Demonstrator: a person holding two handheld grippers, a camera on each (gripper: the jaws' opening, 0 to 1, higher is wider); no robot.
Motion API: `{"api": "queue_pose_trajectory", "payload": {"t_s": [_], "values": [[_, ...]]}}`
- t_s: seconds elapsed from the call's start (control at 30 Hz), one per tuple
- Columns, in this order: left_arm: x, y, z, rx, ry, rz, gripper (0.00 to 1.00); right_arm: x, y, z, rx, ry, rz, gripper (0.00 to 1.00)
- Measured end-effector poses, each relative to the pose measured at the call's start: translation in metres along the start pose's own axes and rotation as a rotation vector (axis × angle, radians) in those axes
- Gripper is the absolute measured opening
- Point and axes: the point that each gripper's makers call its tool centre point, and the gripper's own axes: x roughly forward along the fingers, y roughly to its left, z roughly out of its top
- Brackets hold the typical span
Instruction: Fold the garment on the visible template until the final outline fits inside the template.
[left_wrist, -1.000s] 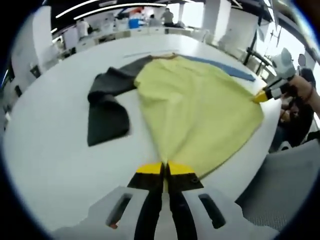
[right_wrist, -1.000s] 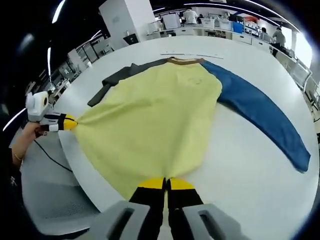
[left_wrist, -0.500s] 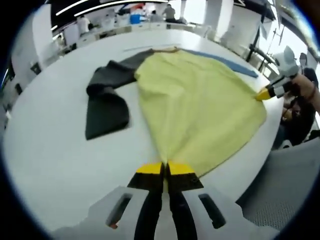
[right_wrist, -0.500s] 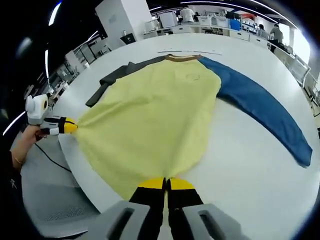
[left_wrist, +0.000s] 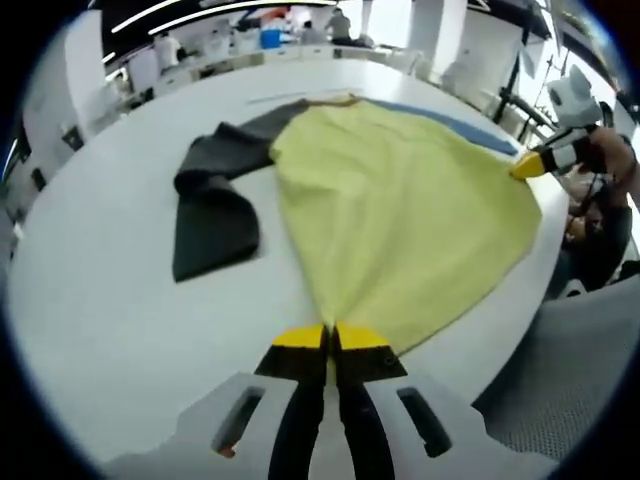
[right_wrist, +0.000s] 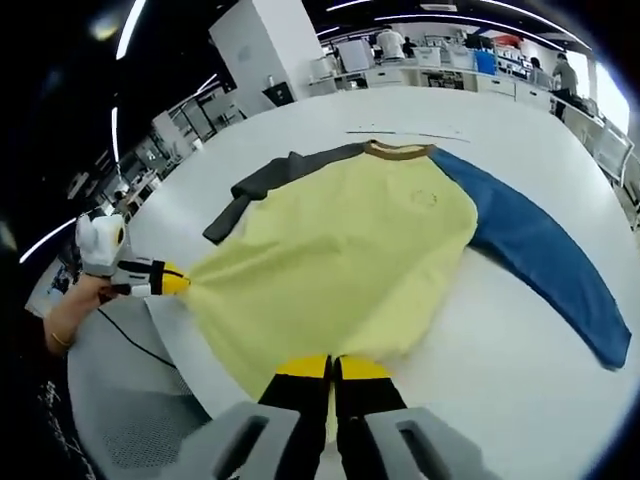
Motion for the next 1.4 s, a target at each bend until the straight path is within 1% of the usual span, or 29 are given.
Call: {"api": "queue_pose_trajectory", "payload": {"t_s": [0.17, 0.4, 0.67, 0.83, 0.93, 1.1, 1.13, 1.17, 1.2, 1.23, 1.27, 1.33, 1.4], "values": [[0.0, 0.0, 0.0, 0.0, 0.0, 0.0, 0.0, 0.02, 0.006, 0.011, -0.03, 0.028, 0.016, 0.0], [0.0, 0.002, 0.001, -0.005, -0.013, 0.007, 0.0, 0.046, 0.008, 0.019, -0.017, 0.064, 0.042, 0.0], [0.002, 0.002, -0.001, -0.011, -0.01, 0.006, 0.0, 0.069, 0.01, 0.019, -0.007, 0.111, 0.048, 0.0], [0.002, 0.001, -0.001, -0.012, -0.008, 0.007, 0.0, 0.078, 0.009, 0.016, -0.011, 0.133, 0.037, 0.0], [0.002, 0.001, -0.001, -0.015, -0.009, 0.007, 0.0, 0.081, 0.007, 0.013, -0.009, 0.145, 0.03, 0.0], [0.002, 0.001, -0.002, -0.019, -0.009, 0.008, 0.0, 0.082, 0.007, 0.013, -0.004, 0.146, 0.035, 0.0], [0.002, 0.001, -0.002, -0.019, -0.009, 0.008, 0.0, 0.08, 0.008, 0.015, 0.004, 0.137, 0.04, 0.0], [0.002, 0.001, -0.002, -0.019, -0.009, 0.009, 0.0, 0.078, 0.009, 0.019, 0.012, 0.12, 0.042, 0.02], [0.002, 0.001, -0.001, -0.019, -0.009, 0.009, 0.0, 0.074, 0.008, 0.026, 0.02, 0.086, 0.039, 0.06], [0.002, 0.001, -0.001, -0.019, -0.01, 0.01, 0.0, 0.071, 0.008, 0.029, 0.021, 0.071, 0.038, 0.09], [0.002, 0.001, -0.001, -0.02, -0.01, 0.01, 0.0, 0.066, 0.007, 0.032, 0.028, 0.061, 0.036, 0.11], [0.002, 0.001, -0.001, -0.018, -0.009, 0.01, 0.0, 0.057, 0.002, 0.035, 0.042, 0.044, 0.031, 0.13], [0.003, 0.001, -0.001, -0.016, -0.008, 0.01, 0.0, 0.05, -0.002, 0.034, 0.043, 0.039, 0.021, 0.14]]}}
